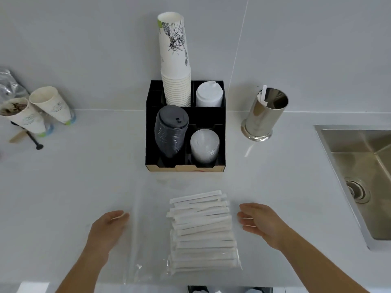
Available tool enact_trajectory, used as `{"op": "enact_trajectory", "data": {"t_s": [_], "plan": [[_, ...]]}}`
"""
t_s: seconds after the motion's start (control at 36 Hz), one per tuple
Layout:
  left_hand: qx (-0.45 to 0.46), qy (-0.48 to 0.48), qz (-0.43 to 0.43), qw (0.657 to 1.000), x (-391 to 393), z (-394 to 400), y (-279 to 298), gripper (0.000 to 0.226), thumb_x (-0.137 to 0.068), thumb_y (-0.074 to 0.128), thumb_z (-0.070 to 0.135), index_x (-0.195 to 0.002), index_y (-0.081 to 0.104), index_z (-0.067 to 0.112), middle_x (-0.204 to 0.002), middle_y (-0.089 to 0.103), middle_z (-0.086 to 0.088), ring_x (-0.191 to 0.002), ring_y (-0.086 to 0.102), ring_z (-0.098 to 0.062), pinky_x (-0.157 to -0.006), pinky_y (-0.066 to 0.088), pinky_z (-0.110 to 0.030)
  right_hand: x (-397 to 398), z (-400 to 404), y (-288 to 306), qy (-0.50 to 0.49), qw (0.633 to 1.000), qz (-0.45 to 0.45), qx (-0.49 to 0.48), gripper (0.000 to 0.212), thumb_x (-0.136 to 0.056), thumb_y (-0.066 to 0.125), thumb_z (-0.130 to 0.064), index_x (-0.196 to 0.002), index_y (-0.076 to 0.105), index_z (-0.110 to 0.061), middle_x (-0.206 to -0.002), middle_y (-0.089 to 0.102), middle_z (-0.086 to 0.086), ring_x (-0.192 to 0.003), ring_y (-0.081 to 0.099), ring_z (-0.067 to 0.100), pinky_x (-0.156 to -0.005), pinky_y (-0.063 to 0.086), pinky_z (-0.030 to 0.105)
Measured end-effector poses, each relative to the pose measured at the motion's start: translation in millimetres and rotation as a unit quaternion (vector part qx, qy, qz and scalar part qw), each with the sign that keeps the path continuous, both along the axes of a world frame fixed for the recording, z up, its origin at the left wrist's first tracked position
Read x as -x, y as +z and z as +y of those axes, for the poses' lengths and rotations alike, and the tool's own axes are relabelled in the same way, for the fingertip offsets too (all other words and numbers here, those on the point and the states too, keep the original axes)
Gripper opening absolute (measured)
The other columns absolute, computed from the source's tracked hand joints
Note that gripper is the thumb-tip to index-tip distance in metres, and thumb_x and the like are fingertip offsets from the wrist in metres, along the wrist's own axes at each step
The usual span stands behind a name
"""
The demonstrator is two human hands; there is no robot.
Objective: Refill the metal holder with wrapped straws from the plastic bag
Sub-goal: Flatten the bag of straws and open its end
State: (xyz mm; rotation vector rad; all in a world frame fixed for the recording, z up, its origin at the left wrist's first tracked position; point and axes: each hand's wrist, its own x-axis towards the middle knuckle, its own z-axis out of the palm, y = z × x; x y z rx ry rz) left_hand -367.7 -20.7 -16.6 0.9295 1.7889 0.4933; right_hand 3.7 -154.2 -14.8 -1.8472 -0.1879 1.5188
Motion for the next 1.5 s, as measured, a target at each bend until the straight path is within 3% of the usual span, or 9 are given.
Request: {"op": "enact_trajectory", "data": {"t_s": [0.08,0.22,0.33,0.42,0.56,0.78,1.0,1.22,1.5], "plan": [[0.013,-0.024,-0.018,0.999,-1,-1,-6,0.013,-0.084,0.073,0.015,-0.095,0.069,0.011,-0.077,0.067,-0.014,-0.07,0.058,-0.026,-0.083,0.053,-0.042,19,-1,-3,0.038,0.999,-0.006,-0.002,0.011,-0.083,0.067,-0.02,-0.088,0.062,-0.011,-0.079,0.065,0.006,-0.07,0.06,0.02,-0.07,0.053,0.031],[0.032,-0.054,-0.031,0.998,-11,0,-13,0.006,-0.083,0.073,0.012,-0.087,0.07,0.008,-0.068,0.063,-0.012,-0.057,0.054,-0.023,-0.06,0.048,-0.029,41,2,-10,0.032,0.998,-0.059,0.01,0.023,-0.083,0.072,-0.014,-0.104,0.066,-0.011,-0.078,0.066,0.008,-0.063,0.06,0.018,-0.071,0.056,0.035],[0.043,-0.08,-0.03,0.995,-16,-3,-17,0.008,-0.084,0.071,0.009,-0.079,0.072,0.002,-0.066,0.065,-0.014,-0.058,0.059,-0.026,-0.054,0.048,-0.025,48,9,-15,0.067,0.987,-0.145,0.029,0.012,-0.078,0.075,-0.017,-0.081,0.067,-0.009,-0.069,0.062,0.004,-0.062,0.057,0.019,-0.066,0.053,0.034],[0.046,-0.086,-0.031,0.995,-17,-3,-21,0.008,-0.083,0.066,0.003,-0.076,0.071,0.001,-0.066,0.064,-0.015,-0.06,0.058,-0.027,-0.061,0.049,-0.033,54,11,-21,0.114,0.969,-0.215,0.041,0.028,-0.074,0.072,-0.018,-0.059,0.049,-0.016,-0.056,0.049,-0.002,-0.053,0.046,0.016,-0.054,0.041,0.026],[-0.021,-0.125,0.011,0.992,-19,-5,-25,0.014,-0.086,0.059,0.007,-0.074,0.065,0.003,-0.049,0.063,-0.006,-0.04,0.056,-0.018,-0.042,0.048,-0.027,59,5,-29,0.147,0.954,-0.261,0.008,0.023,-0.078,0.066,-0.019,-0.063,0.049,-0.016,-0.057,0.049,-0.001,-0.048,0.044,0.011,-0.045,0.036,0.02],[-0.105,-0.167,0.063,0.978,-28,-19,-24,0.04,-0.084,0.059,0.026,-0.047,0.047,0.017,-0.04,0.041,0.005,-0.037,0.036,-0.01,-0.052,0.036,-0.027,54,-20,-29,0.127,0.949,-0.27,-0.106,0.023,-0.094,0.05,-0.026,-0.072,0.043,-0.023,-0.056,0.054,-0.006,-0.043,0.039,0.004,-0.042,0.035,0.019],[-0.138,-0.169,0.012,0.976,-63,-37,-20,0.04,-0.091,0.061,0.024,-0.056,0.047,0.013,-0.045,0.045,0.003,-0.041,0.038,-0.011,-0.05,0.034,-0.025,24,-44,-24,0.109,0.925,-0.321,-0.17,0.021,-0.099,0.041,-0.034,-0.078,0.039,-0.033,-0.054,0.048,-0.002,-0.044,0.036,0.009,-0.042,0.033,0.025],[-0.144,-0.196,-0.019,0.97,-125,-66,-9,0.035,-0.091,0.061,0.031,-0.056,0.057,0.028,-0.047,0.05,0.004,-0.043,0.043,-0.01,-0.048,0.037,-0.025,-37,-80,-15,0.059,0.922,-0.337,-0.181,0.018,-0.099,0.043,-0.034,-0.081,0.043,-0.03,-0.053,0.049,0.006,-0.046,0.042,0.014,-0.044,0.041,0.034],[-0.109,-0.217,-0.043,0.969,-229,-100,-10,0.024,-0.088,0.062,0.034,-0.067,0.065,0.023,-0.049,0.048,0.005,-0.044,0.045,-0.007,-0.045,0.038,-0.019,-138,-127,-18,0.002,0.93,-0.323,-0.175,0.014,-0.098,0.046,-0.031,-0.084,0.048,-0.032,-0.047,0.049,-0.006,-0.04,0.039,0.01,-0.04,0.037,0.027]]}}
